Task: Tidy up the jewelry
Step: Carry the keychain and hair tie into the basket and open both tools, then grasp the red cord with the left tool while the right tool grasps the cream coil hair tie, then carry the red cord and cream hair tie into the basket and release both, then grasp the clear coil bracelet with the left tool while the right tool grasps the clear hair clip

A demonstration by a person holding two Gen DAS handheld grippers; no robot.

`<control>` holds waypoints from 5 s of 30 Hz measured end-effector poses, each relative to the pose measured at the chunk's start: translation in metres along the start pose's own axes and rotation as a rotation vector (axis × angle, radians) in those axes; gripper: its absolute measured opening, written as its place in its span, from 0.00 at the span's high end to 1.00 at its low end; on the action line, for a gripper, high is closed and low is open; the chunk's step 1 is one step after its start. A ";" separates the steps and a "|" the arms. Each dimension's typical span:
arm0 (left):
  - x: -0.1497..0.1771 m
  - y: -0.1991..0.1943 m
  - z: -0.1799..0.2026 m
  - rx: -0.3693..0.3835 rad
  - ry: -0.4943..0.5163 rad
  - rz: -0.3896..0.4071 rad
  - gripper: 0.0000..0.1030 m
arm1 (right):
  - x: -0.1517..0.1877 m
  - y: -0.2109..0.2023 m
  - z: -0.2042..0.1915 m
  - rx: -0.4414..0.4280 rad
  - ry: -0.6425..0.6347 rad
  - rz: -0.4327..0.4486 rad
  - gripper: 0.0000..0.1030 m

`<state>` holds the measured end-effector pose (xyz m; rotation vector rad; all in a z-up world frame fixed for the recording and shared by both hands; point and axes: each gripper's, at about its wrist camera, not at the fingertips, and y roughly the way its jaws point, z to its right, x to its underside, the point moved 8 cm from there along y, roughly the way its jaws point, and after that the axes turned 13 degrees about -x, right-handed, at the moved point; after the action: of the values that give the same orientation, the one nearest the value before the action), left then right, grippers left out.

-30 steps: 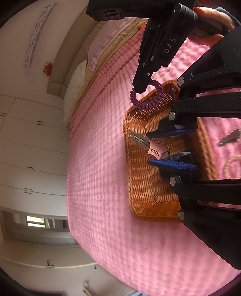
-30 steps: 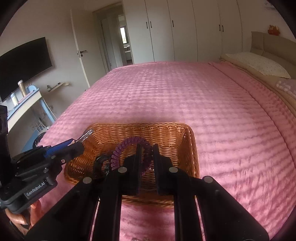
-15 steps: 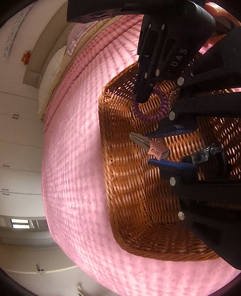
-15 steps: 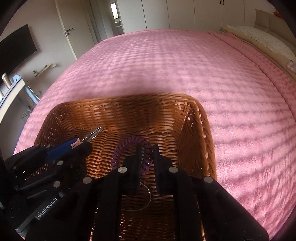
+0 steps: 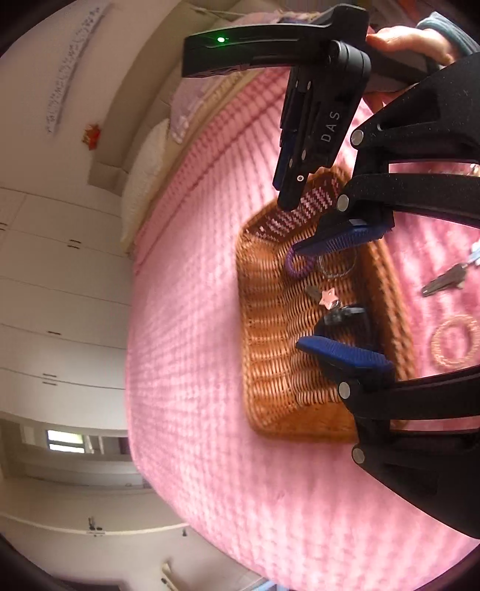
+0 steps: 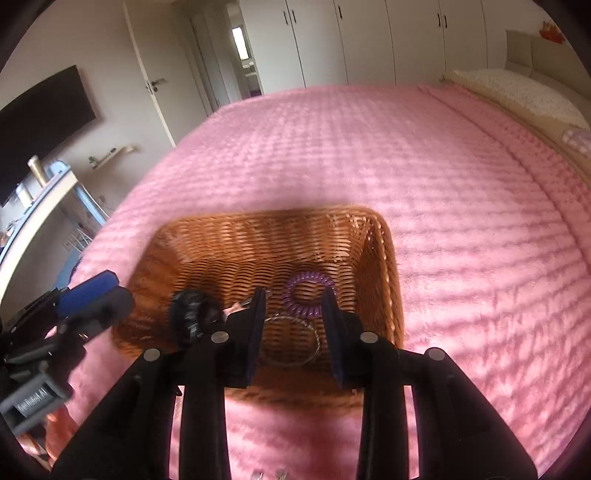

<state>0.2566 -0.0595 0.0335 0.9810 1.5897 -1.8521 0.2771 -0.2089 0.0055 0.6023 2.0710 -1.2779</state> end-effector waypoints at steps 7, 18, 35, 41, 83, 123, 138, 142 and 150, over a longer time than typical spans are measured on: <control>0.022 -0.097 0.003 0.039 -0.021 0.092 0.57 | 0.035 -0.093 -0.050 -0.029 -0.092 0.105 0.73; 0.138 -0.124 0.016 0.120 -0.046 -0.025 0.57 | 0.155 -0.115 -0.040 -0.058 -0.031 0.048 0.73; 0.234 -0.051 0.059 0.117 0.041 -0.287 0.66 | 0.230 -0.057 -0.026 -0.047 0.040 -0.121 0.77; 0.232 -0.046 0.059 0.045 0.084 -0.280 0.97 | 0.234 -0.056 -0.034 -0.022 -0.020 -0.141 0.89; 0.214 -0.085 0.020 0.000 0.071 -0.169 0.99 | 0.236 -0.082 -0.059 0.010 -0.156 -0.099 0.91; 0.018 0.070 0.002 0.007 0.085 -0.112 0.57 | 0.002 0.054 0.027 0.041 0.026 -0.077 0.55; 0.058 -0.060 -0.055 0.055 -0.032 -0.001 0.57 | 0.079 -0.060 -0.071 -0.041 -0.108 0.048 0.55; 0.083 -0.059 -0.065 0.060 -0.069 -0.029 0.57 | 0.118 -0.058 -0.082 -0.058 -0.086 0.014 0.55; 0.121 -0.017 -0.076 0.065 -0.106 -0.159 0.57 | 0.185 -0.039 -0.090 -0.061 -0.069 -0.050 0.56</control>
<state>0.1848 0.0272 -0.0557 0.7887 1.5933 -2.0385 0.0975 -0.1340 -0.0720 0.4749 2.0718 -1.2415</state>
